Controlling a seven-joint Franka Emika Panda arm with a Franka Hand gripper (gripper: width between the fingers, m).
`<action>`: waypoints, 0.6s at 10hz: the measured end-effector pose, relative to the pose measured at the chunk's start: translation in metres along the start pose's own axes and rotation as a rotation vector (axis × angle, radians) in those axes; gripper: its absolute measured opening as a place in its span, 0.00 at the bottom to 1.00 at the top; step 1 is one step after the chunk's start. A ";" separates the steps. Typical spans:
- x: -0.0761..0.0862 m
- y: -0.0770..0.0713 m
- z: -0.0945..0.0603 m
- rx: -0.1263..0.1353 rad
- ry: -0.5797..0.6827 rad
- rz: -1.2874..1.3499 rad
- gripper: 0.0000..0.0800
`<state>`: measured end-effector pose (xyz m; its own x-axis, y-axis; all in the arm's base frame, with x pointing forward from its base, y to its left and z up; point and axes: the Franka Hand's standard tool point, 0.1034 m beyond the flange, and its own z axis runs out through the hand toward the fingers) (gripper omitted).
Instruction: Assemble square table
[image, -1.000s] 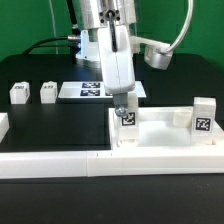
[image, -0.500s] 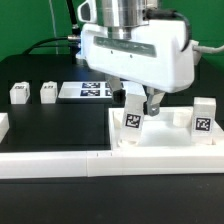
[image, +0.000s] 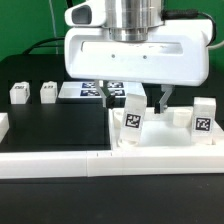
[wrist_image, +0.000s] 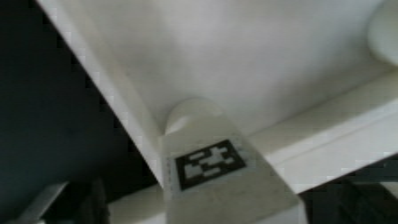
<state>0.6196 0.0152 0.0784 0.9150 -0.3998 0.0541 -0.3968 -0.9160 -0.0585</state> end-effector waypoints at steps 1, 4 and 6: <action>0.000 0.000 0.000 0.000 0.000 0.040 0.81; 0.000 -0.001 0.000 0.001 0.000 0.169 0.47; 0.000 0.002 0.001 -0.002 -0.003 0.284 0.36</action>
Offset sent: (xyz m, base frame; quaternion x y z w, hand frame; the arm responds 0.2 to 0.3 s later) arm 0.0000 0.0000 0.0000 0.0000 0.0000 0.1938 0.9810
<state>0.6184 0.0134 0.0777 0.7675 -0.6403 0.0329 -0.6374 -0.7675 -0.0687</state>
